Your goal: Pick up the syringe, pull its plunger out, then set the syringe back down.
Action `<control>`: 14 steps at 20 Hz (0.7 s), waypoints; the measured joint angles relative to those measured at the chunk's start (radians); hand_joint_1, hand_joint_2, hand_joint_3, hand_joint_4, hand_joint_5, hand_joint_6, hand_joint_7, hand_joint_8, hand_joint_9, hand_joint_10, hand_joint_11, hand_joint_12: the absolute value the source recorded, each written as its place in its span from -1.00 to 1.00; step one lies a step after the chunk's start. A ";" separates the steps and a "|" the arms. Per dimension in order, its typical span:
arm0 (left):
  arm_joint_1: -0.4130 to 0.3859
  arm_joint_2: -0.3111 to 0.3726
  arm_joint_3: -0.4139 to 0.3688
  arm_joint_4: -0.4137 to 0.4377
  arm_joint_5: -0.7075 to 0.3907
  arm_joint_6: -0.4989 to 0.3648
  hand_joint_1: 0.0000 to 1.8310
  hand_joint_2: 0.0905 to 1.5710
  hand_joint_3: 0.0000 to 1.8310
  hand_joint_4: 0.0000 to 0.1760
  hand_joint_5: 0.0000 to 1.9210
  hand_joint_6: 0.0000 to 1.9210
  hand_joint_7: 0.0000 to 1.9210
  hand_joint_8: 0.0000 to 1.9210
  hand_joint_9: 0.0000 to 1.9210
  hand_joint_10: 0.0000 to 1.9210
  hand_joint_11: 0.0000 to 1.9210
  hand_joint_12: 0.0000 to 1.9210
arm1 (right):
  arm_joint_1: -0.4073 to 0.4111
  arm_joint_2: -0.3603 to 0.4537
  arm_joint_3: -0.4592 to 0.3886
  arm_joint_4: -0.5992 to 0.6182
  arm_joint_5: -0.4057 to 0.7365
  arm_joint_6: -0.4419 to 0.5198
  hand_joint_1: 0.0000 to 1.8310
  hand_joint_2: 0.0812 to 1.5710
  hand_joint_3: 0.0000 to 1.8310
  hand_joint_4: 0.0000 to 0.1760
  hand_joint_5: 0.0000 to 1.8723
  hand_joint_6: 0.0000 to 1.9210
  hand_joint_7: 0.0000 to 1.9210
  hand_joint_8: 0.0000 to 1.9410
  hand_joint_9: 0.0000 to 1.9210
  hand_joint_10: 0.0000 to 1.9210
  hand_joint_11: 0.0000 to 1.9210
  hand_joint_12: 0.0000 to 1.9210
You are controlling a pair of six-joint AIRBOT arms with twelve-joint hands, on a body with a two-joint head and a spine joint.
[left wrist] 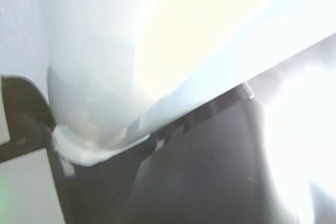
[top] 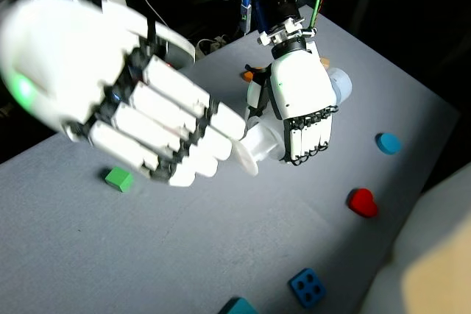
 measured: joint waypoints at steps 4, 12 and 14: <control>-0.016 0.003 0.001 0.014 0.001 0.008 0.62 0.51 -1.00 -1.00 -0.17 0.07 -0.22 0.47 -0.30 0.54 -0.35 0.82 | -0.012 -0.034 0.095 -0.146 0.015 0.228 0.09 0.19 -0.99 -1.00 -0.60 -0.99 -0.48 -0.99 -0.55 -0.98 -0.99 0.15; -0.016 0.003 0.004 -0.001 -0.006 0.008 0.62 0.51 -1.00 -1.00 -0.19 0.08 -0.22 0.46 -0.30 0.54 -0.32 0.79 | -0.029 -0.221 0.261 -0.158 0.021 0.376 0.13 0.21 -0.99 -1.00 -0.54 -0.98 -0.42 -0.98 -0.50 -0.97 -0.96 0.17; -0.016 0.003 0.010 -0.003 -0.006 0.008 0.62 0.51 -1.00 -1.00 -0.19 0.10 -0.21 0.48 -0.32 0.55 -0.36 0.81 | -0.047 -0.277 0.312 -0.154 0.008 0.391 0.13 0.21 -1.00 -1.00 -0.56 -0.99 -0.43 -0.99 -0.51 -0.98 -0.96 0.16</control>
